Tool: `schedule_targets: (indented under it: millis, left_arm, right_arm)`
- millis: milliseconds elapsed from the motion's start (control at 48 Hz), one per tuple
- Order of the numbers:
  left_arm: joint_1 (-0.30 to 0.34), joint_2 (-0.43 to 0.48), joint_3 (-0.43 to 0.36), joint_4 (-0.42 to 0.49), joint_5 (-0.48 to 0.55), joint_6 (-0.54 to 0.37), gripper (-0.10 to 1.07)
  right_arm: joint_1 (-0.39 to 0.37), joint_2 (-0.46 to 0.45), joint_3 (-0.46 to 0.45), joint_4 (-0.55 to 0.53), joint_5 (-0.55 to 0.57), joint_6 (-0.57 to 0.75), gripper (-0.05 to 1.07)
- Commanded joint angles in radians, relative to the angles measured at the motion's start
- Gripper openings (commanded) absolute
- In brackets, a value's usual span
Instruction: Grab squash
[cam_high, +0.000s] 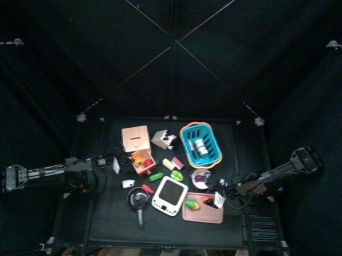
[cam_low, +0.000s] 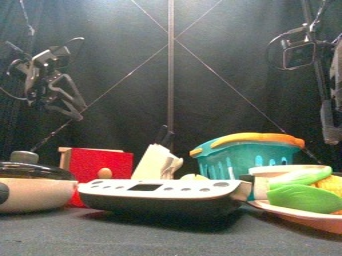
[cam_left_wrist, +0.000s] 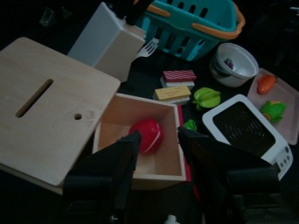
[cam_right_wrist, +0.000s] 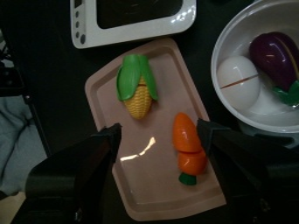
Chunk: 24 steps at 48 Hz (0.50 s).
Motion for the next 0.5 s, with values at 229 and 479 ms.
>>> schedule_targets:
  millis: [229, 479]
  left_arm:
    - [-0.054, 0.15, -0.33, 0.028, 0.477, 0.018, 0.81]
    - [-0.132, 0.255, -0.425, -0.13, 0.583, -0.021, 0.81]
  right_arm:
    - [-0.005, -0.002, -0.025, -0.031, -0.002, -0.002, 0.99]
    - [-0.017, -0.002, -0.025, -0.043, -0.002, -0.002, 0.99]
